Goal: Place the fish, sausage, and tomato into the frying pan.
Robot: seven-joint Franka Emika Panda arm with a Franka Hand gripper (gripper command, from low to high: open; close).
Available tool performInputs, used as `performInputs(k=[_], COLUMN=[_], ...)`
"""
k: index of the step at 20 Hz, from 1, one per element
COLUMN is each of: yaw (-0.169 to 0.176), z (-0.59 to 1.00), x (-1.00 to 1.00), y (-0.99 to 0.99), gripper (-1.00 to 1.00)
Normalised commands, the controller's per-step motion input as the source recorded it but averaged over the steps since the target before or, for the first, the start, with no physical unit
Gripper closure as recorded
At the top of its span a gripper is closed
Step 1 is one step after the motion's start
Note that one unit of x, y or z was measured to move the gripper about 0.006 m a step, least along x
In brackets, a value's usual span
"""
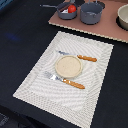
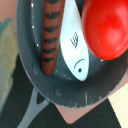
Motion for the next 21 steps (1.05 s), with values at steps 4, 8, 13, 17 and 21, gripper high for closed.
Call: performInputs(k=[4, 8, 13, 17, 21], yaw=[-0.122, -0.163, -0.189, -0.167, 0.0], z=[0.95, 0.47, 0.2, 0.11, 0.0], x=[0.0, 0.0, 0.0, 0.0, 0.0], y=[-0.29, -0.37, -0.48, -0.33, 0.0], gripper=[-1.0, -1.0, -1.0, -1.0, -1.0])
